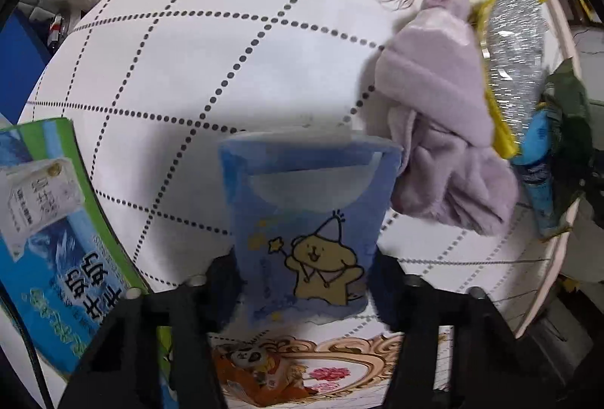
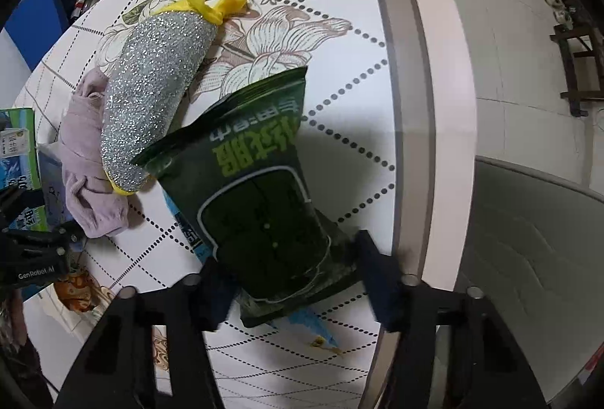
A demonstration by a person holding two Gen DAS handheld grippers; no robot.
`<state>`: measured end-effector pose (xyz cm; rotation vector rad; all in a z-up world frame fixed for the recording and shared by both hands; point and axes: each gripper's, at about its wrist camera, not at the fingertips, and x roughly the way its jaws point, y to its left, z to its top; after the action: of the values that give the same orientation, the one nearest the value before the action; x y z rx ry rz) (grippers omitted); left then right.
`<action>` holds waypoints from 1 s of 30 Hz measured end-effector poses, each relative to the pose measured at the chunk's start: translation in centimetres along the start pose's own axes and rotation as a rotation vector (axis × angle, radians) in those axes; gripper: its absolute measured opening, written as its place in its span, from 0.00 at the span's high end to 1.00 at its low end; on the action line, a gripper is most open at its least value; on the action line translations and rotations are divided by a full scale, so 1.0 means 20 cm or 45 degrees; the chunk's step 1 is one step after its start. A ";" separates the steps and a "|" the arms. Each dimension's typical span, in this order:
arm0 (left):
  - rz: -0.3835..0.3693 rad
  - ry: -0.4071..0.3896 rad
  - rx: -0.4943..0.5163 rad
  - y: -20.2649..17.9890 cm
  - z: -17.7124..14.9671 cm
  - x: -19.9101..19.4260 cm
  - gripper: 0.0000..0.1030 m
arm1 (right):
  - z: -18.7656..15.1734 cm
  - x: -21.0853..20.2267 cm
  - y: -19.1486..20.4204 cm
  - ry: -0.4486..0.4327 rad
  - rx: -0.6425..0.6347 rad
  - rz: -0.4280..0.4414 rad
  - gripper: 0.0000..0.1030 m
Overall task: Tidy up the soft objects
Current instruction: 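Carry both packs into the box and release them beside the red bag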
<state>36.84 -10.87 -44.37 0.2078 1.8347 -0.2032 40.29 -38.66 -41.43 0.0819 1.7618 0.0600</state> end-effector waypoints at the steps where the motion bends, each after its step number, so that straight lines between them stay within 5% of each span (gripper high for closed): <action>1: -0.003 -0.009 -0.005 0.00 -0.02 -0.01 0.56 | -0.01 -0.01 0.00 -0.007 0.006 -0.014 0.51; 11: -0.017 -0.211 -0.052 -0.10 -0.37 -0.23 0.60 | -0.27 -0.20 0.06 -0.123 0.127 -0.008 0.61; 16: -0.130 -0.313 -0.087 0.03 -0.49 -0.52 0.60 | -0.43 -0.43 0.22 -0.230 0.129 0.044 0.61; 20: -0.184 -0.385 -0.093 0.30 -0.47 -0.84 0.60 | -0.50 -0.63 0.54 -0.295 0.076 0.140 0.61; 24: -0.149 -0.425 -0.114 0.64 -0.62 -0.99 0.60 | -0.60 -0.72 1.02 -0.332 -0.015 0.271 0.61; 30: -0.011 -0.325 -0.251 1.25 -0.82 -0.88 0.60 | -0.68 -0.60 1.79 -0.257 -0.051 0.474 0.61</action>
<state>32.35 16.77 -23.88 0.0339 1.5899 -0.0509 30.05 -3.96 -24.01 0.3738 1.5246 0.3458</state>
